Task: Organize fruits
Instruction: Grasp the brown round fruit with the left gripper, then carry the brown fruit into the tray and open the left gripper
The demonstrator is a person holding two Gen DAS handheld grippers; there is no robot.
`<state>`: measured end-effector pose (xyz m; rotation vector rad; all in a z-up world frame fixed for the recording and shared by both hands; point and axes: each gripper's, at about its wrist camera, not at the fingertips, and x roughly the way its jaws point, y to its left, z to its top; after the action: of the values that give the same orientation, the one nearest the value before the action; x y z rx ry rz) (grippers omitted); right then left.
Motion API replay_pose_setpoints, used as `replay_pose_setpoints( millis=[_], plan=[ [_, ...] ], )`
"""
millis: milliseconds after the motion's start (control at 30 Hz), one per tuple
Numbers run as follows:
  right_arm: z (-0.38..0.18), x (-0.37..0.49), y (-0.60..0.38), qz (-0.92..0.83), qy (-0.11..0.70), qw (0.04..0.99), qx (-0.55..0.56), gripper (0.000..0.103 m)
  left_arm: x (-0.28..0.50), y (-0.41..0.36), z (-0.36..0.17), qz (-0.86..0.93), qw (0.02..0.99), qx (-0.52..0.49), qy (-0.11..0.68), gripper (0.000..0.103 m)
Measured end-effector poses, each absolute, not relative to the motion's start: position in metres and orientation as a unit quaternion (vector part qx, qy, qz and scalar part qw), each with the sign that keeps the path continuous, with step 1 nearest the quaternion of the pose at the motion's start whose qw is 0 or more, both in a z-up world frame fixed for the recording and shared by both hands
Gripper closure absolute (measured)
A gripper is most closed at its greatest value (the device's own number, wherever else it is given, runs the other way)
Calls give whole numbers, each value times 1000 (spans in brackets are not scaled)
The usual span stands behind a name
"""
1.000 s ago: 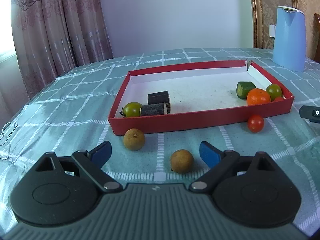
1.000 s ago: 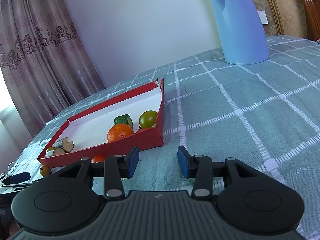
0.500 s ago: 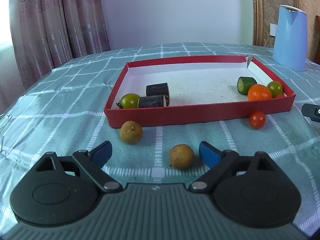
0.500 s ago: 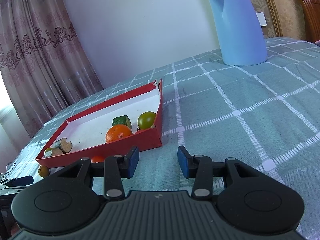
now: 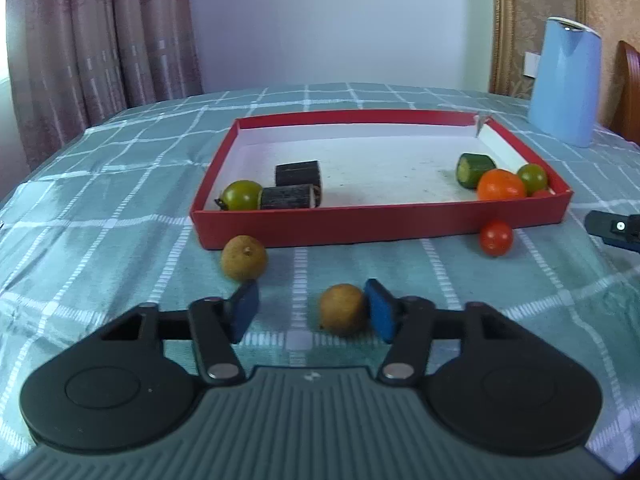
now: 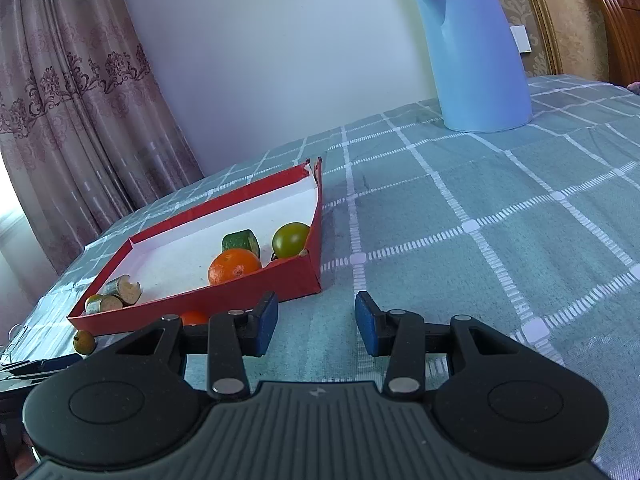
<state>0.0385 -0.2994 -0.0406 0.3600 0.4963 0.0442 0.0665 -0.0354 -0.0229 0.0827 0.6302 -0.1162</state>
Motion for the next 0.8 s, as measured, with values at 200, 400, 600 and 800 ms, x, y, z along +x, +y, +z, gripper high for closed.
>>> replay_pose_setpoints(
  millis=[200, 400, 600, 800],
  plan=[
    [-41, 39, -299, 22, 244, 953, 179, 62, 63, -38, -22, -71, 949, 41, 306, 79],
    [-41, 38, -300, 25, 240, 953, 184, 62, 57, -34, -18, -69, 951, 35, 298, 80],
    [-41, 36, -302, 30, 237, 953, 188, 62, 63, -22, 11, -59, 962, 33, 263, 80],
    [-41, 36, -302, 33, 234, 952, 192, 62, 103, -15, 40, -28, 970, 42, 239, 80]
  ],
)
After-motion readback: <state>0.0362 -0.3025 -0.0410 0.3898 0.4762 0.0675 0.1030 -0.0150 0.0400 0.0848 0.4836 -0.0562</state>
